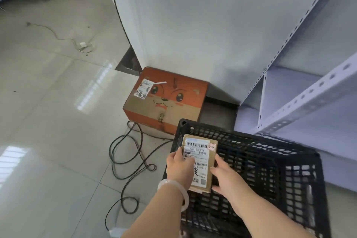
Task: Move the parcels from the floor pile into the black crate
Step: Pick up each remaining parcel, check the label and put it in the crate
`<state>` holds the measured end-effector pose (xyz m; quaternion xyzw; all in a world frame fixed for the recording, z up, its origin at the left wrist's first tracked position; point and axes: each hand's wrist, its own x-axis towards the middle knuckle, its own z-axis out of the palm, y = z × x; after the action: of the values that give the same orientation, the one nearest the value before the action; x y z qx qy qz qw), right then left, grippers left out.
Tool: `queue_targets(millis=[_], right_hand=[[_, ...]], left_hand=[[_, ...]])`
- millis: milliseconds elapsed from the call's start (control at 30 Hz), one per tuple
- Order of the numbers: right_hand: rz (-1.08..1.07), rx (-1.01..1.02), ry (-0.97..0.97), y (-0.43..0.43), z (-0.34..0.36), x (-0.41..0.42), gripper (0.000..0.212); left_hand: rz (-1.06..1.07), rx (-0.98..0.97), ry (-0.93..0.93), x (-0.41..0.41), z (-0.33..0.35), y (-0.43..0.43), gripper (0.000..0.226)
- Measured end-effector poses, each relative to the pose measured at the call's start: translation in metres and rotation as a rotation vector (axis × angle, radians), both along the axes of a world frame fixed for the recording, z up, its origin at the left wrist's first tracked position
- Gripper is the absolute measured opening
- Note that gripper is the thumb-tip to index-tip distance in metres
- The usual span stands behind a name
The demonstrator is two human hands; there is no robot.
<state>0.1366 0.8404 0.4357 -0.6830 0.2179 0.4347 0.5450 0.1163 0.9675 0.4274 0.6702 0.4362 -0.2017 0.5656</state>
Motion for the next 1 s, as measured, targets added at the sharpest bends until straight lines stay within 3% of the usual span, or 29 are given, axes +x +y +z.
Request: queue_targets(millis=[167,500,800,1000], right_hand=[[-0.135,-0.006,0.028,0.016,-0.057,0.016,0.055],[-0.143,-0.066,-0.051,0.025,-0.063,0.018,0.061],[-0.145,-0.139,-0.114,0.007,-0.027,0.020,0.052],[-0.152,-0.186,-0.215,-0.042,0.067,0.011,0.048]], left_hand=[[-0.119,0.072,-0.058,0.019,-0.042,-0.001,0.061],[-0.229,0.196,-0.024,0.013,-0.051,-0.011,0.067],[-0.280,0.247,-0.185,0.007,-0.010,-0.002,0.053],[-0.324,0.145,-0.211,0.010,0.067,-0.023,0.051]])
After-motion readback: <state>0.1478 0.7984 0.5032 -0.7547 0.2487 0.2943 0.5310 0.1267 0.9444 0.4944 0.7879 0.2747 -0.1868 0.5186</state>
